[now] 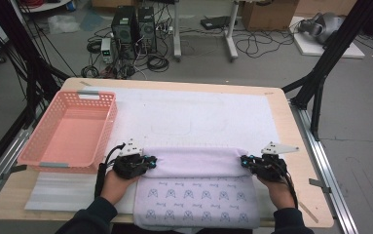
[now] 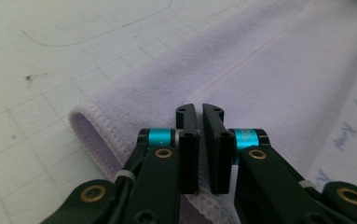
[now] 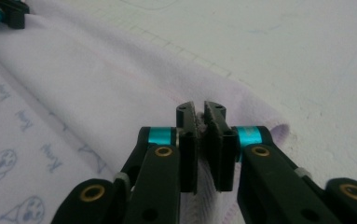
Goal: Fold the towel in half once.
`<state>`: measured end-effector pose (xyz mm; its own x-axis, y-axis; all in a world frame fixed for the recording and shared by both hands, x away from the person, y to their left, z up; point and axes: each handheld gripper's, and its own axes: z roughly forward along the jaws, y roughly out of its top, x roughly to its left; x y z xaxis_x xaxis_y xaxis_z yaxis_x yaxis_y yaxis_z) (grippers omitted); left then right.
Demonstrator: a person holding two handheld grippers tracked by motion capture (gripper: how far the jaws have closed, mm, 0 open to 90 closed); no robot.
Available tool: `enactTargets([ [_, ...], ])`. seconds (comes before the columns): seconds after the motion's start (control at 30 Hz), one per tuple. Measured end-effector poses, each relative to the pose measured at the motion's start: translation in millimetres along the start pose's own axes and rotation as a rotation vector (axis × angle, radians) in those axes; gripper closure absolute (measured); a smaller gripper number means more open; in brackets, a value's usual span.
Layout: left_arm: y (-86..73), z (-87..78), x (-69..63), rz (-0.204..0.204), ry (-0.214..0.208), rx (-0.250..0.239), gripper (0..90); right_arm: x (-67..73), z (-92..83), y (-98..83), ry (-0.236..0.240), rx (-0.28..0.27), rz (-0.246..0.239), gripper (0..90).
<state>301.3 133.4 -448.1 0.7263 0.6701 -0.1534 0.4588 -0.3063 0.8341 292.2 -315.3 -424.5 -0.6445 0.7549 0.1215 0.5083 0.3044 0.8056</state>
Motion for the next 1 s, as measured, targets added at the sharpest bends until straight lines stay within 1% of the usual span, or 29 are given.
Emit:
enactTargets([
  [0.1,1.8,-9.0,-3.1,0.007,-0.018,-0.032,86.0,0.6,-6.0,-1.9,0.022,-0.016,0.003,84.7],
  [0.2,1.8,-19.8,-6.9,0.009,-0.046,-0.060,86.0,3.6,-12.1,-4.3,0.061,-0.020,-0.021,84.7],
  [0.23,1.3,-23.4,-8.6,0.013,-0.055,-0.061,86.0,5.7,-14.6,-5.7,0.072,-0.018,-0.019,84.7],
  [0.27,0.1,-26.9,-10.6,0.016,-0.066,-0.064,85.9,7.0,-17.4,-7.4,0.087,-0.024,-0.037,84.7],
  [0.3,-1.5,-30.2,-12.9,0.020,-0.077,-0.066,85.8,8.7,-20.5,-9.5,0.100,-0.025,-0.043,84.7],
  [0.37,-5.4,-36.2,-16.3,0.034,-0.099,-0.064,85.6,11.0,-27.4,-13.8,0.115,-0.024,-0.054,84.8],
  [0.43,-9.3,-40.9,-19.3,0.036,-0.117,-0.057,85.4,12.2,-34.9,-18.4,0.125,-0.021,-0.051,84.9],
  [0.47,-11.4,-42.5,-20.6,0.038,-0.122,-0.050,85.3,13.0,-38.5,-20.6,0.132,-0.022,-0.048,85.0],
  [0.5,-13.4,-43.9,-21.8,0.039,-0.128,-0.040,85.1,13.6,-41.6,-22.8,0.133,-0.026,-0.056,85.1],
  [0.57,-16.6,-46.4,-23.5,0.044,-0.132,-0.027,84.0,15.1,-45.7,-27.2,0.158,-0.021,-0.062,85.2],
  [0.6,-17.6,-47.5,-23.8,0.041,-0.129,-0.029,82.2,16.4,-46.7,-29.9,0.166,-0.010,-0.062,85.1],
  [0.63,-17.9,-48.9,-22.8,0.033,-0.119,-0.033,76.9,17.2,-46.8,-32.4,0.180,0.009,-0.068,84.8],
  [0.67,-17.6,-49.8,-21.0,0.016,-0.110,-0.041,65.7,17.6,-46.5,-34.8,0.193,0.041,-0.071,83.6],
  [0.7,-17.3,-50.1,-19.5,-0.003,-0.104,-0.055,55.0,17.2,-46.7,-35.9,0.194,0.045,-0.066,76.7],
  [0.73,-16.5,-51.2,-16.7,-0.026,-0.097,-0.072,48.2,15.9,-47.0,-35.6,0.194,0.033,-0.052,69.6],
  [0.77,-16.0,-51.7,-13.9,-0.045,-0.091,-0.101,43.7,13.8,-48.3,-33.9,0.186,0.007,-0.027,66.1],
  [0.83,-13.2,-52.4,-8.3,-0.071,-0.079,-0.141,40.0,9.4,-51.2,-29.2,0.165,-0.062,0.010,60.7],
  [0.87,-10.9,-52.1,-5.0,-0.077,-0.072,-0.146,39.6,7.1,-51.4,-26.4,0.158,-0.088,0.028,58.8],
  [0.9,-8.2,-50.8,-2.0,-0.084,-0.059,-0.155,39.6,4.6,-50.6,-23.6,0.144,-0.109,0.044,57.9],
  [0.93,-5.2,-49.6,1.9,-0.081,-0.046,-0.154,39.6,2.1,-48.7,-20.5,0.139,-0.129,0.064,57.9],
  [1.0,0.8,-46.6,8.9,-0.094,-0.013,-0.162,39.6,-1.3,-43.3,-13.9,0.104,-0.143,0.080,57.9],
])
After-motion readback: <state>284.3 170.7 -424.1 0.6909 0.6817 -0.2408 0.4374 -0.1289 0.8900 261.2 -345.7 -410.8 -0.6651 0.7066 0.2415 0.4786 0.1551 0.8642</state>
